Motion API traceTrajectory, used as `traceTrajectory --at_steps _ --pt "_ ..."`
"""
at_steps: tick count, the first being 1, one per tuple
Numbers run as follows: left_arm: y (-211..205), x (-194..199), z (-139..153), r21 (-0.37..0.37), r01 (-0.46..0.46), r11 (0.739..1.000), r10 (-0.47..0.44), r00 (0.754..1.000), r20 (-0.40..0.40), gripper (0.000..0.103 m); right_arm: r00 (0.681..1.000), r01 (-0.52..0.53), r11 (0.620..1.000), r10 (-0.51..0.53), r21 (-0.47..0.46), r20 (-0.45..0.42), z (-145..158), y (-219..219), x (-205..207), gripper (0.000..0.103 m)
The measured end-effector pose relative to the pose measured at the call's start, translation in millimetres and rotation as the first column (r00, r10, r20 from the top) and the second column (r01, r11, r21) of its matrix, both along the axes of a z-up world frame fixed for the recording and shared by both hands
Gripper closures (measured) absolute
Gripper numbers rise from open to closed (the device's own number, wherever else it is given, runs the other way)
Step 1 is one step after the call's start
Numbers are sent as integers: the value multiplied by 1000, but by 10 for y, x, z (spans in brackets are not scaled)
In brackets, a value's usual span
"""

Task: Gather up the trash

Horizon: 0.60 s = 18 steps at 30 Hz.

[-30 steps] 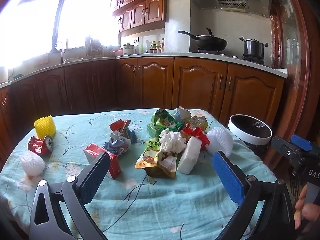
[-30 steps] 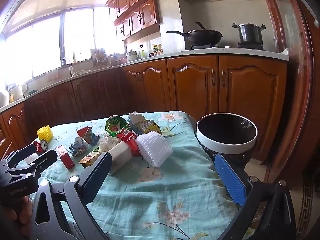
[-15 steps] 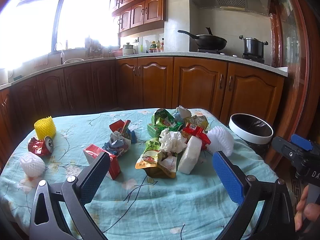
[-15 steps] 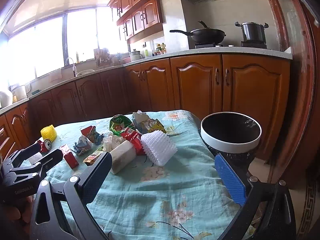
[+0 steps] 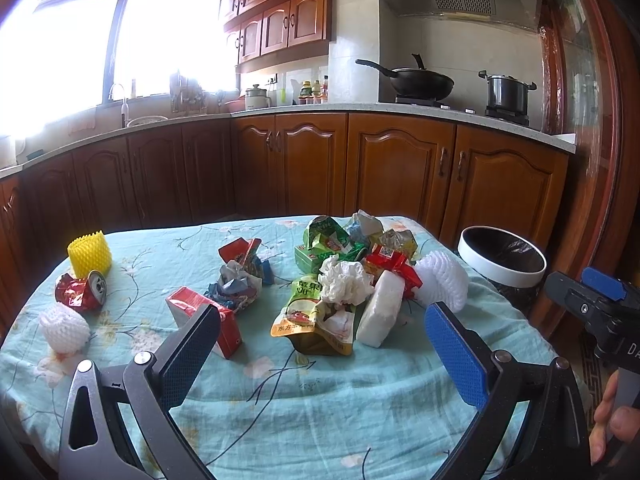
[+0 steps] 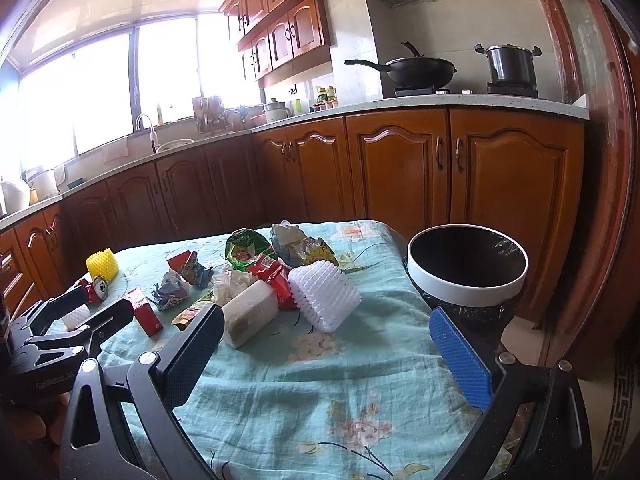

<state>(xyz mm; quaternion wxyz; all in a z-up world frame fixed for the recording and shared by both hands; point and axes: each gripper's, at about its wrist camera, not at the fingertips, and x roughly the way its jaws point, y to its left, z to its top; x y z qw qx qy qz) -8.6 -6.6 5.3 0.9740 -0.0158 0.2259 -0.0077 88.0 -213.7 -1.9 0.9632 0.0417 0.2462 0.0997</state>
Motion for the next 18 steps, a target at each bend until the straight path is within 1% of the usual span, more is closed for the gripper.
traceTrajectory --at_steps 18 --pt "5 2 -29 -3 3 1000 -3 1000 -3 1 1000 -14 1000 14 9 -6 -24 13 7 0"
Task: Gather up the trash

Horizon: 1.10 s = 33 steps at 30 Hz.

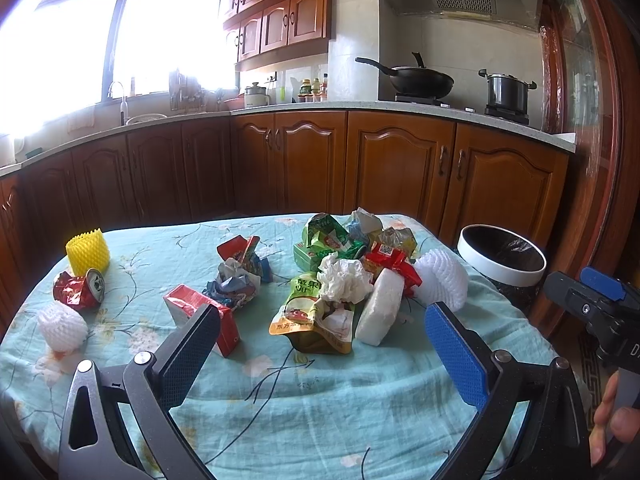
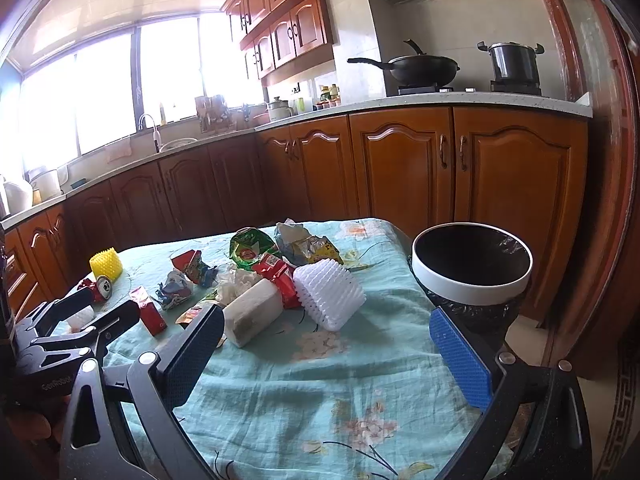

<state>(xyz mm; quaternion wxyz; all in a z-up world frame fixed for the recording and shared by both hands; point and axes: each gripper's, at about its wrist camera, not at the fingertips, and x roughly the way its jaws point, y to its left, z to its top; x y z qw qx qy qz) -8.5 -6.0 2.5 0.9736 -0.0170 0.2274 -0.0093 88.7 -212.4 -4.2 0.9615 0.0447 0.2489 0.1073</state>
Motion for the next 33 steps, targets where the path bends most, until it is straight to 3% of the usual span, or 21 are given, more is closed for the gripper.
traceTrajectory --at_steps 33 --pt "-19 195 -104 -14 42 999 -42 997 -66 2 997 -19 999 21 34 -72 -150 -48 195 1"
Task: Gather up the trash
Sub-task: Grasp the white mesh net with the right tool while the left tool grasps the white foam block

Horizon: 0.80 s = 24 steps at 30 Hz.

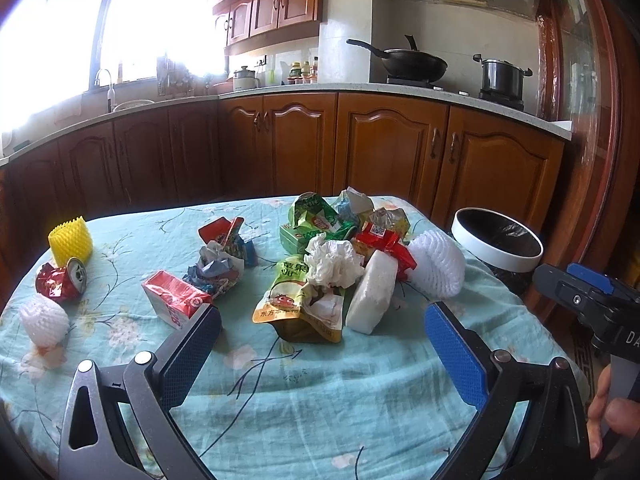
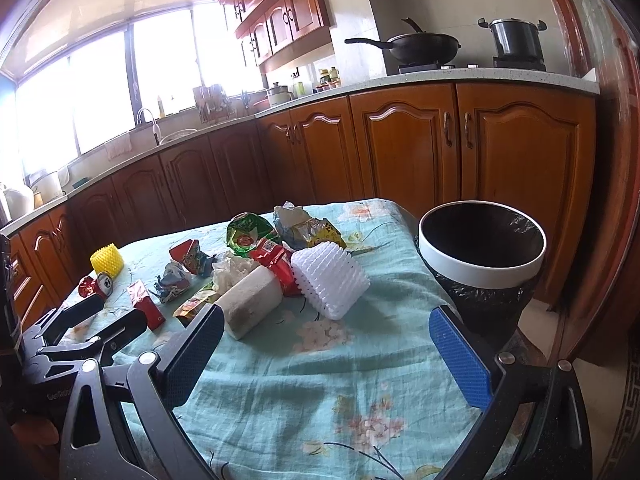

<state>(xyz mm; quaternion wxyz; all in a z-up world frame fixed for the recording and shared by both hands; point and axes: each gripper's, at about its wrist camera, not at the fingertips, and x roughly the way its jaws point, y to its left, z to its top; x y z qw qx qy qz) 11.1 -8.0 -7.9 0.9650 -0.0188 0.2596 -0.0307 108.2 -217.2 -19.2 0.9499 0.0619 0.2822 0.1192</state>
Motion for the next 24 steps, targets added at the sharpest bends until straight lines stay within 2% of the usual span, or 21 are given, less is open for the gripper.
traceTrajectory --at_steps 7,12,22,24 --pt "-44 241 -39 -19 54 998 -55 997 -58 20 999 -6 1000 7 13 -39 -81 -51 187 1" --pt "-86 511 -80 -21 74 997 -76 991 -106 21 995 -16 1000 19 25 -101 -217 -56 436 8" --pt "-303 1014 -282 42 99 994 -90 979 -182 21 970 -73 996 83 52 -229 -542 -4 971 16" --pt "-328 1108 -332 53 98 994 -86 976 -199 22 965 -83 996 92 44 -246 -585 24 1063 20"
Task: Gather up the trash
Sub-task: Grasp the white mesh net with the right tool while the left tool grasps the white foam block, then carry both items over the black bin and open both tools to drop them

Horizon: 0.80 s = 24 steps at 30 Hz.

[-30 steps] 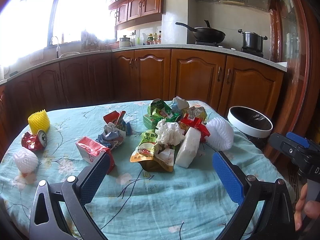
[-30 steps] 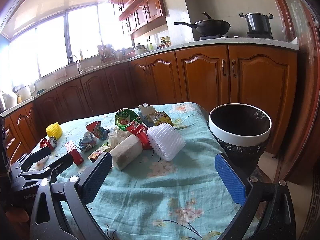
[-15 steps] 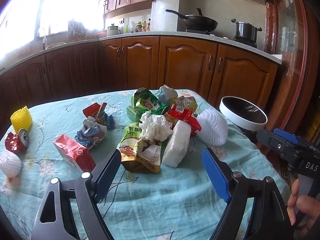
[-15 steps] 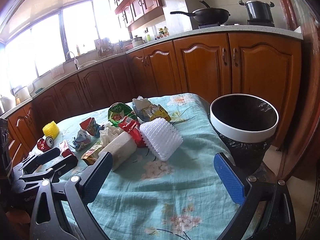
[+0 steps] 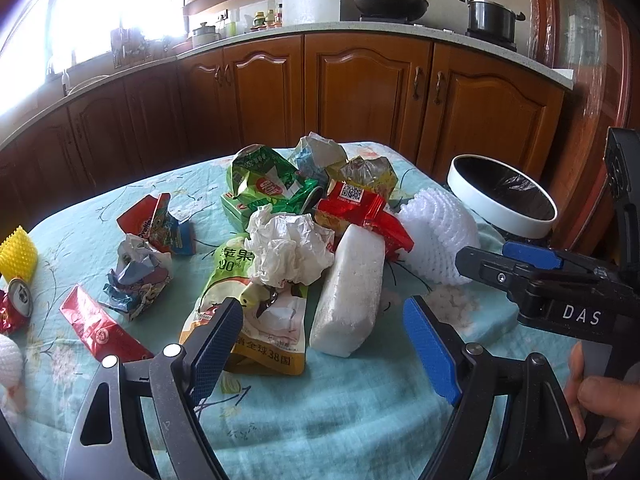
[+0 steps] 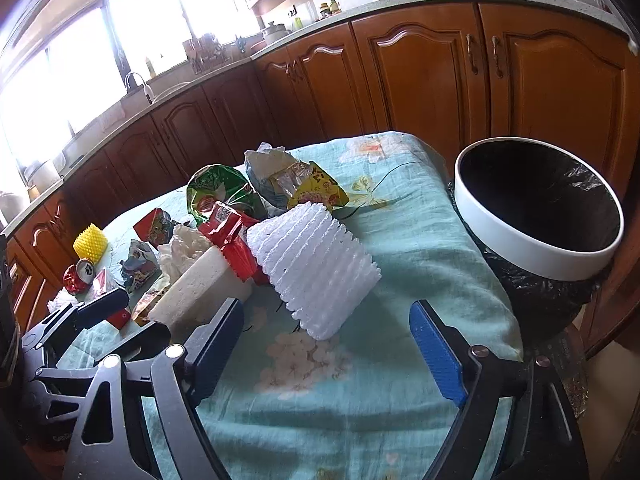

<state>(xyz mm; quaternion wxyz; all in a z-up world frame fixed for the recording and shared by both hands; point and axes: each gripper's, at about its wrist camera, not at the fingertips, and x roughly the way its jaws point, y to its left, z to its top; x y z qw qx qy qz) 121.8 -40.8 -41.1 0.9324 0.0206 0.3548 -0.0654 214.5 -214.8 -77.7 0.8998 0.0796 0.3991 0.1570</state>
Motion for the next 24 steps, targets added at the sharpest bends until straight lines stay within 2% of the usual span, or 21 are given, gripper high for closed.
traceTrajectory --at_steps 2,4,6,8,12,17,24 --pt "-26 89 -53 5 4 1000 -4 1000 -19 29 1000 -11 1000 11 -6 -17 -48 11 91 25" --pt "-52 165 -101 7 16 1000 -16 999 -39 37 999 -16 1000 16 -9 -38 -97 15 163 35" --pt "-76 234 -156 12 30 999 -29 998 -58 50 998 -20 1000 20 4 -62 -144 3 205 62" --pt "-80 280 -204 1 47 999 -47 996 -76 74 997 -18 1000 18 11 -73 -166 -20 202 70" --pt "-73 233 -184 -22 71 997 -73 995 -62 75 999 -12 1000 13 17 -44 -88 -104 69 75" --pt "-119 58 -16 -74 121 990 -123 992 -22 76 1000 19 999 -18 34 -19 24 -274 -55 76" --pt "-323 60 103 -100 187 977 -190 982 -13 76 995 95 995 -95 41 6 153 -666 -97 76"
